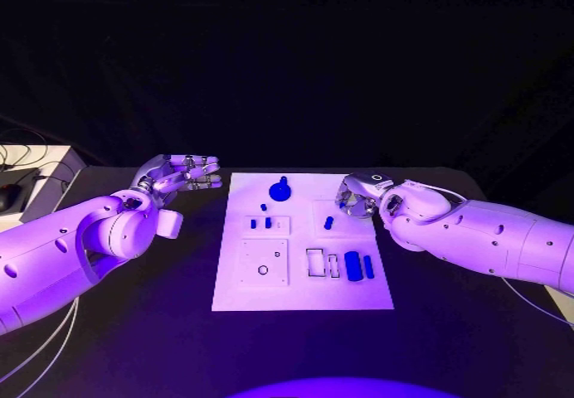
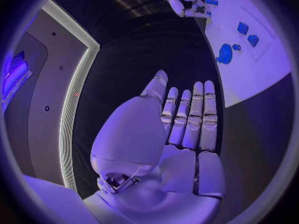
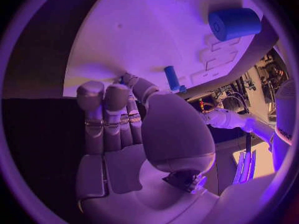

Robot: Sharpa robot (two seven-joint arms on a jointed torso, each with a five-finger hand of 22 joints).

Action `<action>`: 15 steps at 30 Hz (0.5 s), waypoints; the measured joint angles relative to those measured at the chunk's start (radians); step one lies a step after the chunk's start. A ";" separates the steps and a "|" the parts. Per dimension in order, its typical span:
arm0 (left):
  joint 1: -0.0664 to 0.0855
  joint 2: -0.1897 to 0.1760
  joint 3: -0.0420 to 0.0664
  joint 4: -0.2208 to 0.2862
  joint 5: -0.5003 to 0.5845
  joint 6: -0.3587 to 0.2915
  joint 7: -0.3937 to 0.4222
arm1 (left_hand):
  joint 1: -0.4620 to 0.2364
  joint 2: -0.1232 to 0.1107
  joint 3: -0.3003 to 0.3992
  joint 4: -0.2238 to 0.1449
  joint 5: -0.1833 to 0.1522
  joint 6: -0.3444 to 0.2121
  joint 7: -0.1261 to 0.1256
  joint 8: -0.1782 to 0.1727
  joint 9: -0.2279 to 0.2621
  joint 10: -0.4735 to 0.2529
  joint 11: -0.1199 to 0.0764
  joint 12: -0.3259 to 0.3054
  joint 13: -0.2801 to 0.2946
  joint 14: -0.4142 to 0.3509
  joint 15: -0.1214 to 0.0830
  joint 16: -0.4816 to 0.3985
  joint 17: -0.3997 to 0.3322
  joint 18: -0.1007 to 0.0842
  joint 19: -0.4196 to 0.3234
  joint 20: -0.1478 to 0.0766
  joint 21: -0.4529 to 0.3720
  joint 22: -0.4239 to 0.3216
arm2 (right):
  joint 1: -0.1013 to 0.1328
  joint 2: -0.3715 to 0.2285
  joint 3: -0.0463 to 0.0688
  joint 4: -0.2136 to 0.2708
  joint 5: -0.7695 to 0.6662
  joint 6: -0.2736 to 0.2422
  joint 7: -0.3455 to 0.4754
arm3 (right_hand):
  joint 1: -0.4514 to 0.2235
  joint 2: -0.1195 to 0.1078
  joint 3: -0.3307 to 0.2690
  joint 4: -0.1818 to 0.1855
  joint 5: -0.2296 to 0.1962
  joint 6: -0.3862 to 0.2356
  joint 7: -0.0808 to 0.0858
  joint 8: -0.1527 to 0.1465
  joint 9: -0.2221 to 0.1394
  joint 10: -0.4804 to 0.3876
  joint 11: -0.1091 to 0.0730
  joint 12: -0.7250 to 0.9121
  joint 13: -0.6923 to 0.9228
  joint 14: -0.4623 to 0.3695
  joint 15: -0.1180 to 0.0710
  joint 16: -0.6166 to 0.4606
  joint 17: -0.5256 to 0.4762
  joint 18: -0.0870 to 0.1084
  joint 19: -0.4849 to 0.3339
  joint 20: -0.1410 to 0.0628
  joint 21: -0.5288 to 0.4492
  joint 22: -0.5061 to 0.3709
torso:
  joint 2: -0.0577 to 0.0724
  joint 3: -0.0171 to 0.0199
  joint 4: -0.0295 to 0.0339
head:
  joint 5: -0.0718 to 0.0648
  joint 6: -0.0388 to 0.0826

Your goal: Assemble the parts on the task board

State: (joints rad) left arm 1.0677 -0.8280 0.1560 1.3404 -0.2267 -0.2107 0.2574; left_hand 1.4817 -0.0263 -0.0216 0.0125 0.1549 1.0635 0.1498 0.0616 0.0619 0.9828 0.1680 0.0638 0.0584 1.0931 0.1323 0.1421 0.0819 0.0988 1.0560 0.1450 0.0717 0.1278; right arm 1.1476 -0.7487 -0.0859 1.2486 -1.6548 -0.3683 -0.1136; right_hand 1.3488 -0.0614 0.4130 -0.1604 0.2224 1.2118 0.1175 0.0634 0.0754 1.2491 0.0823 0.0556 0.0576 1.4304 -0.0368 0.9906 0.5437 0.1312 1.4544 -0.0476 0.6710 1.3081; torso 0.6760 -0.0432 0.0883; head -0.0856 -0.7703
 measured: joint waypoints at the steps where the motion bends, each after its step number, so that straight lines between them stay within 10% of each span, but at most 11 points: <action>1: 0.000 0.000 0.000 0.000 0.000 0.000 0.000 | 0.000 0.000 0.000 0.000 0.000 0.000 0.000 0.000 0.000 0.000 0.000 0.000 0.000 0.000 0.000 0.000 0.000 0.000 0.000 0.000 0.000 0.000 | 0.000 0.000 0.000 0.001 0.000 -0.002 -0.001 | -0.001 0.004 0.003 -0.003 -0.006 0.003 -0.003 0.000 0.003 0.000 0.000 0.001 0.000 -0.001 -0.002 0.000 0.000 -0.001 0.000 0.000 0.000 0.000 | 0.000 -0.0001 0.0000 | 0.000 0.000; 15: -0.003 0.002 0.000 -0.003 0.000 -0.001 0.000 | 0.000 0.000 0.000 0.000 0.000 0.000 0.000 0.000 0.000 -0.007 0.003 0.000 0.000 -0.006 -0.002 0.004 -0.001 0.000 0.000 0.000 0.000 -0.003 | -0.008 -0.007 -0.003 0.017 0.000 -0.049 -0.022 | -0.005 0.016 0.020 -0.021 -0.024 0.015 -0.007 0.000 0.007 0.000 0.000 0.001 0.000 -0.001 -0.008 0.004 0.002 -0.017 0.006 -0.015 0.005 0.000 | -0.001 -0.0002 -0.0011 | 0.000 0.000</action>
State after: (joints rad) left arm 1.0650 -0.8261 0.1560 1.3375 -0.2267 -0.2113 0.2572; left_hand 1.4817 -0.0263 -0.0216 0.0125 0.1549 1.0631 0.1503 0.0616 0.0619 0.9757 0.1708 0.0638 0.0584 1.0876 0.1307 0.1461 0.0806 0.0987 1.0559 0.1450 0.0717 0.1246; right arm 1.1398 -0.7562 -0.0889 1.2654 -1.6546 -0.4175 -0.1360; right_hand 1.3436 -0.0455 0.4333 -0.1811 0.1987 1.2264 0.1101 0.0633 0.0827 1.2493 0.0824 0.0563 0.0577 1.4292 -0.0450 0.9944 0.5456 0.1146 1.4608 -0.0629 0.6758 1.3079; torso 0.6750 -0.0434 0.0872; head -0.0852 -0.7698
